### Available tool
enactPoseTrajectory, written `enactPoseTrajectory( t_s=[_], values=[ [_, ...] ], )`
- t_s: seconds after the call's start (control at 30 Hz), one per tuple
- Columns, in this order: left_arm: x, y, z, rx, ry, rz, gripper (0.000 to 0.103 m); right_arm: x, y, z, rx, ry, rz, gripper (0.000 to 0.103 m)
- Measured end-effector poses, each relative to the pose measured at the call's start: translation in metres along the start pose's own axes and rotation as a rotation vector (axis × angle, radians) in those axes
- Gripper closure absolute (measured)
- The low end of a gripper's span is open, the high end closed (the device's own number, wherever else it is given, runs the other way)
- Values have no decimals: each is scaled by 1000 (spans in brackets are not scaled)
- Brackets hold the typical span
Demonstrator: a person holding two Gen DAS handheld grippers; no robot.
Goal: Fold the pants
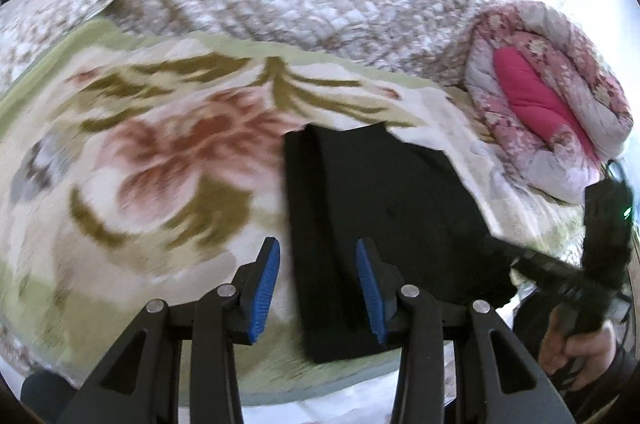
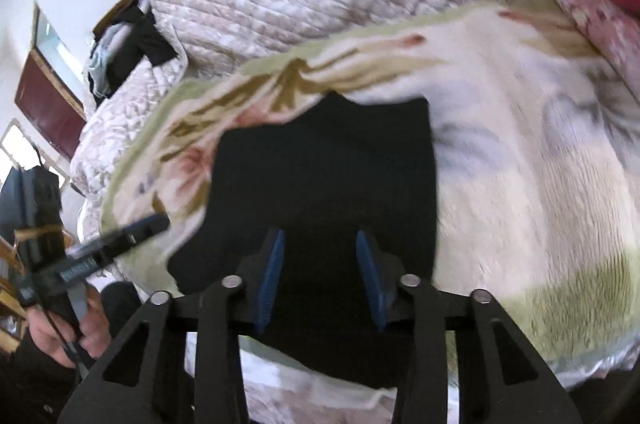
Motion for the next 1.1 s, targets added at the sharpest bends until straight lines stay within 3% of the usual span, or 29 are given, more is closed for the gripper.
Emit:
enactPoseTrajectory(
  t_s=[0.07,0.23,0.43,0.67,0.83,0.9,1.1],
  values=[
    [-7,-5,-15,28,-25,-8,61,8,-5,0,-5,19,37,70],
    [-23,-19,-40,58,-75,-22,61,3,-3,17,-84,64,31,70],
    [-33,-52,-57,71,-118,-15,61,-32,-11,-16,9,44,-36,71],
    [-18,-86,-42,48,-116,13,64,-64,-45,-25,41,119,-37,72],
    [-16,-88,-36,30,-137,-20,77,-66,-80,-53,103,115,-3,88],
    [-16,-91,-31,47,-106,-24,79,-69,-84,-62,149,122,-15,103],
    [-20,-92,-28,61,-83,-17,82,-68,-68,-64,117,57,-5,103]
  ],
)
Point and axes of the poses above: each gripper's, at about its wrist camera, not at the fingertips, and y roughly against the way its jaws point, z to its left, x to its underside, the point moved 9 cm from there along -y, roughly the way its jaws point, and after that the axes turned 11 degrees about -z, right-handed, at the moved point
